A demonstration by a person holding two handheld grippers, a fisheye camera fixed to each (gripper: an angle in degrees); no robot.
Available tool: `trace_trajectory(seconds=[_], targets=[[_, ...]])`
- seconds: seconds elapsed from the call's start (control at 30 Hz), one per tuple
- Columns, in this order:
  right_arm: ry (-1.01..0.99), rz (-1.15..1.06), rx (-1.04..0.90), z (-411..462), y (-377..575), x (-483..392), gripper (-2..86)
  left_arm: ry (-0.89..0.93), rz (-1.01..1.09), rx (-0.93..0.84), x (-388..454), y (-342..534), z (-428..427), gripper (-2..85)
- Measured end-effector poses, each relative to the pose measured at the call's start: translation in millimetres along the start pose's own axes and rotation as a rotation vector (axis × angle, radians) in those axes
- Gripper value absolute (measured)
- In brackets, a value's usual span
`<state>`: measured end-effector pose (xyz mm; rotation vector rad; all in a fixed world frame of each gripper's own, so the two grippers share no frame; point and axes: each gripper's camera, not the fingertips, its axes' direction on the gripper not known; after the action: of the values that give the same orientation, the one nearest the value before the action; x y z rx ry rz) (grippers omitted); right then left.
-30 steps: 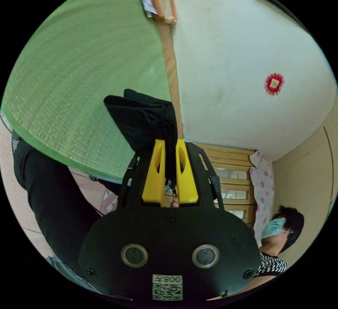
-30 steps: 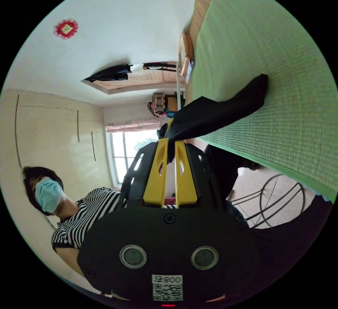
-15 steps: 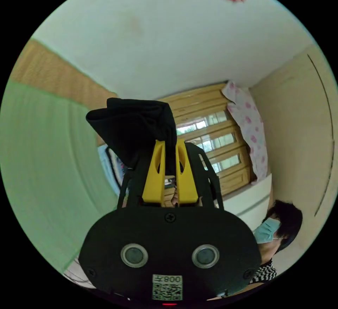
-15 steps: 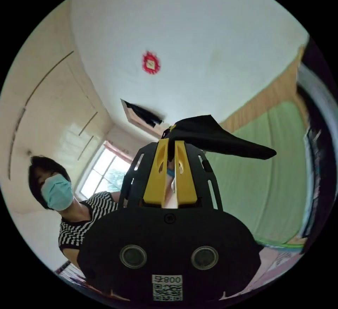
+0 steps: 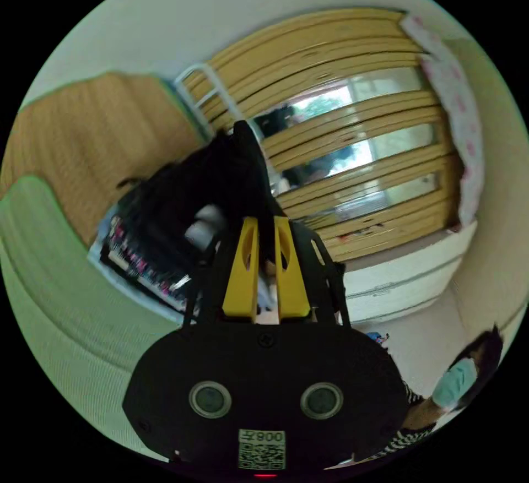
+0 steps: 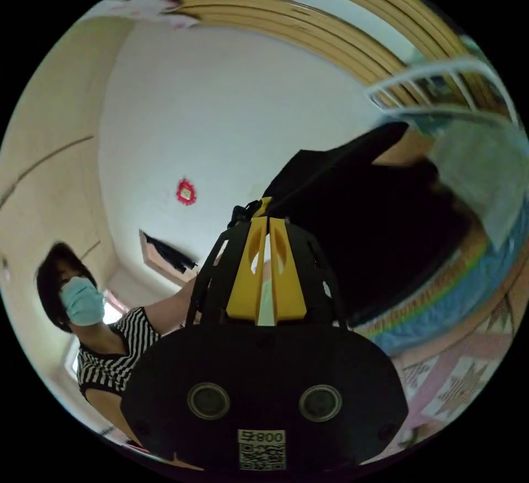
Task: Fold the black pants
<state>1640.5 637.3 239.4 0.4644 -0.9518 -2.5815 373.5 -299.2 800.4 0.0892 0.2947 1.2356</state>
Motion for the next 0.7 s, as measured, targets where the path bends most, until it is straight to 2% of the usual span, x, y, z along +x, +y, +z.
trace_trajectory(seconds=[0.1, 0.27, 0.4, 0.6, 0.7], targets=[[-0.154, 0.121, 0.010, 13.7, 36.5, 42.2, 0.1, 0.196, -0.030, 0.032, -51.2, -11.5, 42.0, 4.9], [-0.155, 0.086, -0.006, 25.2, 39.3, 12.9, 0.4, 0.087, 0.094, -0.056, -61.8, -61.4, 87.6, 5.2], [0.039, 0.025, 0.109, -1.0, 21.7, -36.9, 1.4, 0.065, 0.097, -0.073, -76.6, -85.7, 116.7, 5.4], [0.230, 0.068, 0.046, 3.2, -2.9, -80.0, 6.9, 0.124, 0.049, -0.042, -119.1, -113.0, 155.9, 5.2], [0.178, 0.095, 0.050, 5.1, -7.3, -94.8, 7.3, 0.116, 0.049, -0.042, -133.3, -126.3, 172.1, 5.1]])
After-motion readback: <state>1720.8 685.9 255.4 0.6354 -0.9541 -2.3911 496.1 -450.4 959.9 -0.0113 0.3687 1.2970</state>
